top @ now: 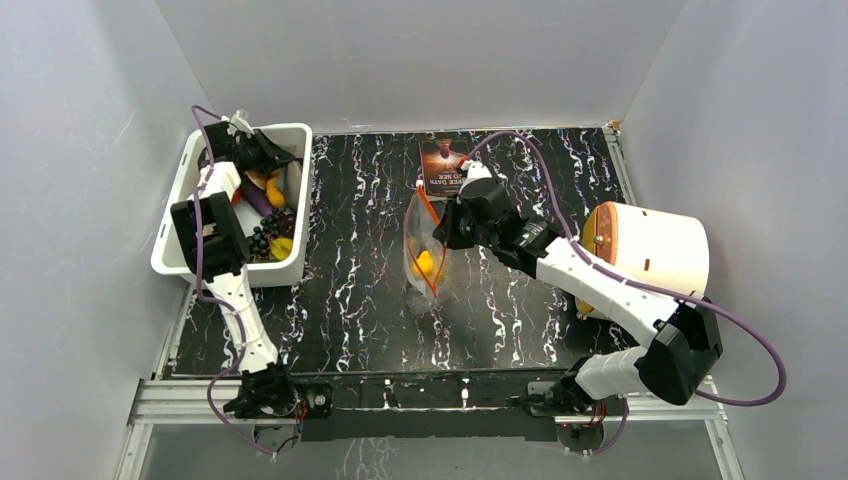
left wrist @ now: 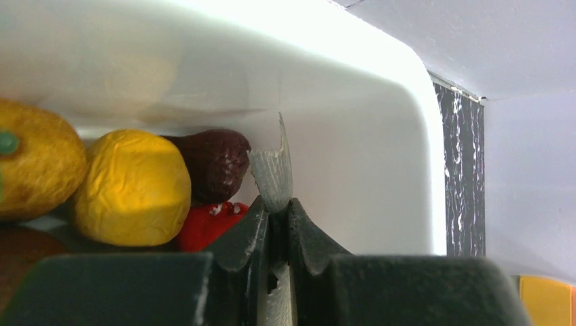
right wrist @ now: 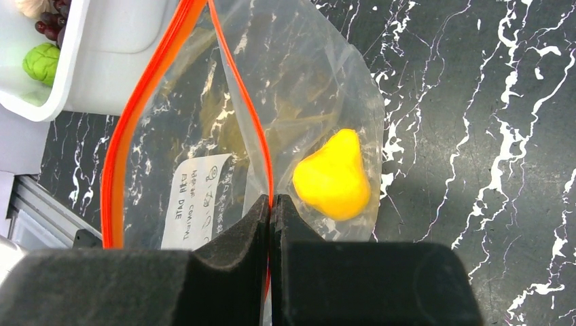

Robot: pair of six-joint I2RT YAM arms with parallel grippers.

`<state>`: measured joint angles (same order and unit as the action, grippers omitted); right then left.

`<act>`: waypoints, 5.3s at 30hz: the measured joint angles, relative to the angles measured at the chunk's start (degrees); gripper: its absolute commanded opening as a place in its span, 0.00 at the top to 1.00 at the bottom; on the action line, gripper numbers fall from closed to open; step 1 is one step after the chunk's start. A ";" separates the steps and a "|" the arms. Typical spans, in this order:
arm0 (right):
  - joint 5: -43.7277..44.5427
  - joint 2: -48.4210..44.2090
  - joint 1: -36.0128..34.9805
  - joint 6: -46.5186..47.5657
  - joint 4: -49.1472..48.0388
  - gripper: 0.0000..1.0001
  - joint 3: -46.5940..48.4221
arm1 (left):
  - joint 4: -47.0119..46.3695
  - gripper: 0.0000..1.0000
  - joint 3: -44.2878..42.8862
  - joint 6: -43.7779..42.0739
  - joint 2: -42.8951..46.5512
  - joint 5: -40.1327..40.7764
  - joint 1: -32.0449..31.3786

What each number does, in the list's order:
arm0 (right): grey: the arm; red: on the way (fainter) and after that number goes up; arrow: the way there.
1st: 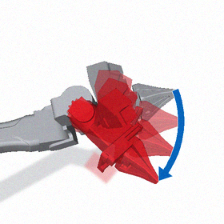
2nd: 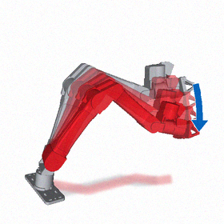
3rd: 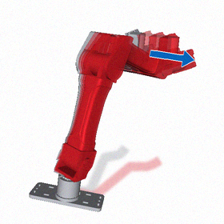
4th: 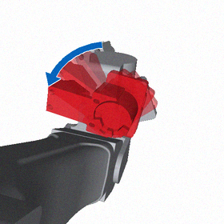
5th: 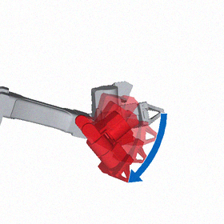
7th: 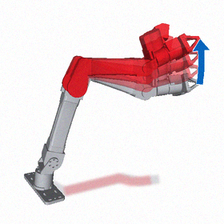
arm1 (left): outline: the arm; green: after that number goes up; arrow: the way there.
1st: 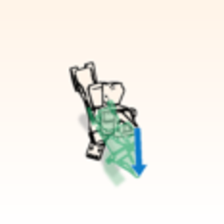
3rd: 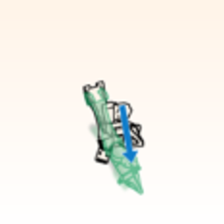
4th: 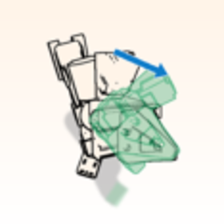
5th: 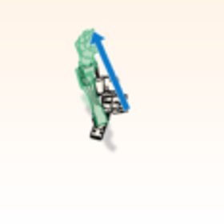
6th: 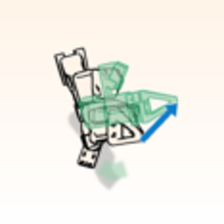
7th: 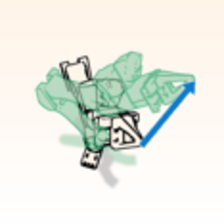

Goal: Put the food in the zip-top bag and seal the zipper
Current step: Pick up the fake fish from the bin, then place the fake fish in the zipper food storage bag.

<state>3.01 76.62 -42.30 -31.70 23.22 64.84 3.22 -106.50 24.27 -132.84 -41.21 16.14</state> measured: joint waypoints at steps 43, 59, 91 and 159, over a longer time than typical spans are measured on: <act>22.29 -3.67 0.11 3.45 33.27 1.00 22.01 | -9.27 1.00 37.16 16.61 54.55 3.58 -15.98; 2.08 9.81 0.20 -3.61 8.48 1.00 9.18 | -16.44 1.00 45.70 25.40 60.63 3.52 -27.08; -8.52 9.31 0.33 -21.22 -12.02 1.00 2.91 | -27.82 1.00 55.43 29.44 56.85 17.59 -31.47; -2.45 8.98 1.25 -15.78 -15.65 1.00 6.29 | -3.89 0.26 49.81 13.16 60.63 21.24 -39.41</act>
<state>0.56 85.60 -41.06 -47.48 7.57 71.13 -0.67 -56.69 37.43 -72.20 -19.97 -23.27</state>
